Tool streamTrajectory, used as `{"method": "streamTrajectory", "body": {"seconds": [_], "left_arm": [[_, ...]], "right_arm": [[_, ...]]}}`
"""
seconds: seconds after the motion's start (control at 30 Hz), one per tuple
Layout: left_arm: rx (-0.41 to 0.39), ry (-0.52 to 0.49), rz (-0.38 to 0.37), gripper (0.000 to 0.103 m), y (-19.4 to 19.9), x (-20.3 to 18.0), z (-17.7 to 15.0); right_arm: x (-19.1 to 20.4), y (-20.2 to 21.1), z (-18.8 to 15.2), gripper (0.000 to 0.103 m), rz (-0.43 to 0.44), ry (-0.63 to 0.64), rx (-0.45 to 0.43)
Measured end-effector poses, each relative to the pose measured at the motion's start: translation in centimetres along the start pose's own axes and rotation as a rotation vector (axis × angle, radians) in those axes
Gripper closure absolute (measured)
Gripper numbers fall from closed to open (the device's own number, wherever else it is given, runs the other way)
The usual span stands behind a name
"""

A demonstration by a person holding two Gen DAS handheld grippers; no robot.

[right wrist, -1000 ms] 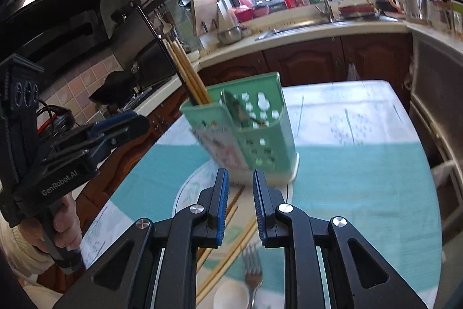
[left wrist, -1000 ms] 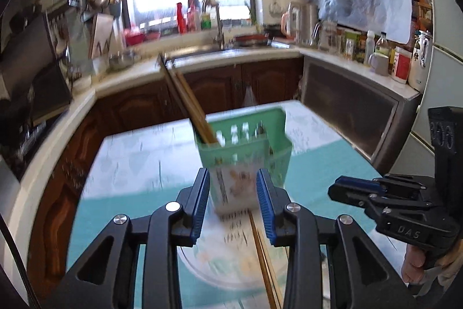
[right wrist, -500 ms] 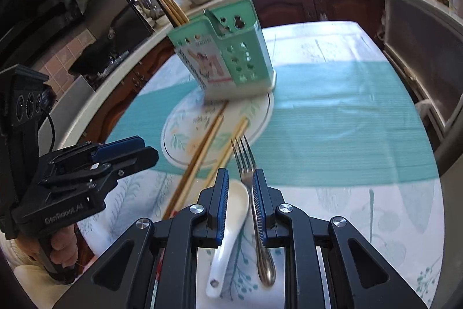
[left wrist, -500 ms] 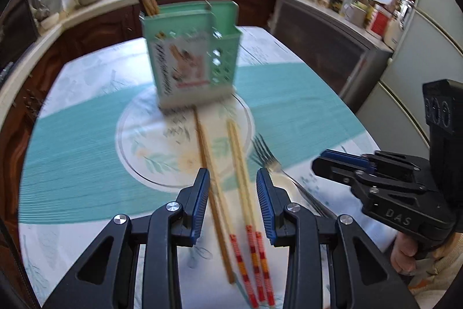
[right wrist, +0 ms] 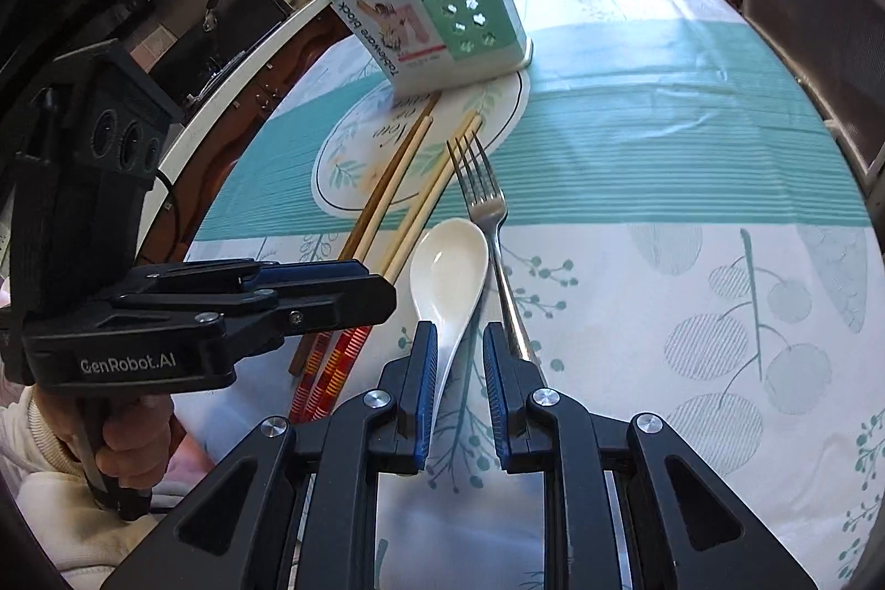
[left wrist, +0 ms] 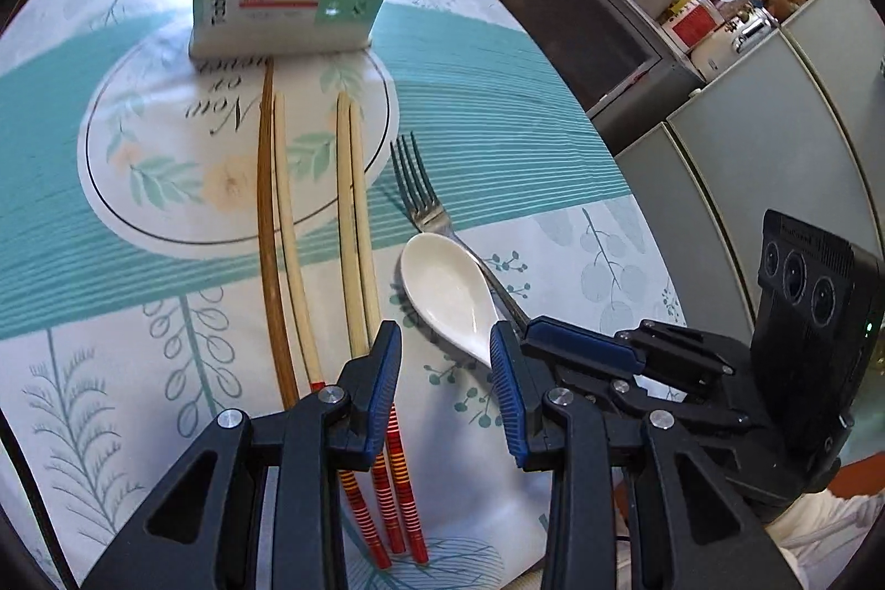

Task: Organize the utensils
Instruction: 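Grasp the white ceramic spoon with the left tool and lift it, then close right tool on the metal fork while left tool holds the white spoon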

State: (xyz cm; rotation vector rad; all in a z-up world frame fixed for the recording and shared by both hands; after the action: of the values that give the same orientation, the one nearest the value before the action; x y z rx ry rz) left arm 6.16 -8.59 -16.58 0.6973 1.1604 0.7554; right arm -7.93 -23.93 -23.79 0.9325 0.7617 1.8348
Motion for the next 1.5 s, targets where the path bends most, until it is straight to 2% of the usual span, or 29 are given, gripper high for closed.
{"method": "streamTrajectory", "body": {"seconds": [0.17, 0.37, 0.57, 0.9, 0.93, 0.97, 1.03, 1.17, 1.27, 1.4, 1.5], "left_arm": [[0.016, 0.017, -0.02, 0.072, -0.6, 0.1, 0.2], [0.026, 0.012, -0.011, 0.072, -1.7, 0.0, 0.8], [0.046, -0.045, -0.019, 0.072, -2.9, -0.8, 1.7], [0.118, -0.188, -0.049, 0.072, -4.2, -2.3, 3.2], [0.127, -0.203, -0.053, 0.081, -4.4, -2.5, 3.2], [0.134, -0.211, -0.056, 0.096, -4.5, -2.5, 3.2], [0.145, -0.21, -0.072, 0.098, -4.5, -2.5, 3.1], [0.098, -0.202, -0.06, 0.098, -3.6, -2.3, 2.7], [0.045, -0.165, -0.044, 0.098, -2.1, -1.5, 2.8], [-0.082, -0.126, -0.001, 0.098, 0.9, -0.5, 3.3], [-0.175, -0.092, 0.023, 0.098, 3.1, 0.3, 4.1]], "right_arm": [[0.2, -0.8, 0.0, 0.086, 0.046, -0.021, 0.032], [0.1, -1.5, 0.4, 0.085, 0.053, -0.025, 0.042], [0.8, -1.6, 0.5, 0.088, 0.009, 0.035, 0.044], [0.5, -1.4, 0.2, 0.093, 0.001, 0.065, 0.035], [0.6, -1.4, 0.2, 0.093, 0.001, 0.069, 0.034], [0.6, -1.4, 0.2, 0.093, 0.001, 0.07, 0.034], [0.5, -1.3, 0.1, 0.093, 0.004, 0.068, 0.034], [0.5, -1.4, 0.3, 0.093, 0.003, 0.069, 0.04], [0.5, -1.3, 0.9, 0.093, 0.043, 0.053, 0.041], [0.2, -0.3, 2.7, 0.091, 0.052, 0.067, -0.015], [-0.4, -0.2, 4.7, 0.081, 0.022, 0.113, -0.04]]}}
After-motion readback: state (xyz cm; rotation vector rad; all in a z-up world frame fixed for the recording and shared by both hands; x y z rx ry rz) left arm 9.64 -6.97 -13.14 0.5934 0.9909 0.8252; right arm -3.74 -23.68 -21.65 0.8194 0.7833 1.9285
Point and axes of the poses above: each gripper's, at about its wrist camera, not at the fingertips, and y roughly against the way its jaws point, x to its left, z to its top, the point moved 3 cm from there along -y, roughly the way its jaws point, and after that the axes turned 12 degrees about y, right-handed, at the moved point
